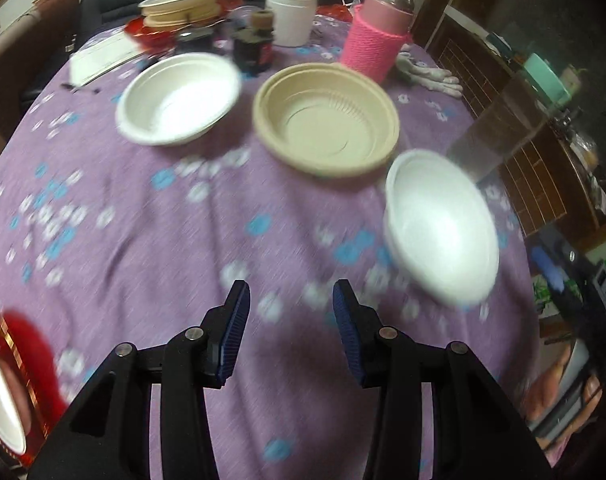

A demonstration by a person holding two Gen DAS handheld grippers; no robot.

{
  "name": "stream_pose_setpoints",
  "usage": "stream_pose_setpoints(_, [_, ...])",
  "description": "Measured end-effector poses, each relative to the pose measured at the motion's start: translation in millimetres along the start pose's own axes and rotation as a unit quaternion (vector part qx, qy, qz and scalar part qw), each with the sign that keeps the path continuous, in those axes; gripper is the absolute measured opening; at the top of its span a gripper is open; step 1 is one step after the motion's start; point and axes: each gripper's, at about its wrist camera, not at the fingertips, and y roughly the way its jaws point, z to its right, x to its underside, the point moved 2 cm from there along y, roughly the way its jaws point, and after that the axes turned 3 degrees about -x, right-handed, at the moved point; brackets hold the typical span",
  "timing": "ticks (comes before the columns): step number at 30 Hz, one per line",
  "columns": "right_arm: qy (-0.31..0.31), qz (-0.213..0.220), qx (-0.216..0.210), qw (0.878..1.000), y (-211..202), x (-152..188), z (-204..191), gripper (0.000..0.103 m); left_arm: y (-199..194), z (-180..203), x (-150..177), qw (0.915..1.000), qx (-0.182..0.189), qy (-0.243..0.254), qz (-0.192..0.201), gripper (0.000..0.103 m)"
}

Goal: Organize plates and bowls
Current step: 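Open both grippers and withdraw from the bowl on the red plates, then move both grippers to the white foam bowl beside the beige bowl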

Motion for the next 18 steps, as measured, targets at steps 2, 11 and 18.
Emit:
stream_pose_setpoints(2, [0.033,-0.018,-0.002,0.999,15,-13,17,0.063,11,8,-15,0.9999,-0.010,-0.008,0.000,0.041])
stream_pose_setpoints(11, [0.094,-0.068,-0.037,0.993,63,-10,39,0.063,32,31,-39,0.9995,0.028,-0.017,-0.004,0.041])
stream_pose_setpoints(18, [0.095,-0.051,-0.027,0.994,62,-10,44,0.063,44,14,-49,0.9971,0.044,-0.061,-0.012,0.041])
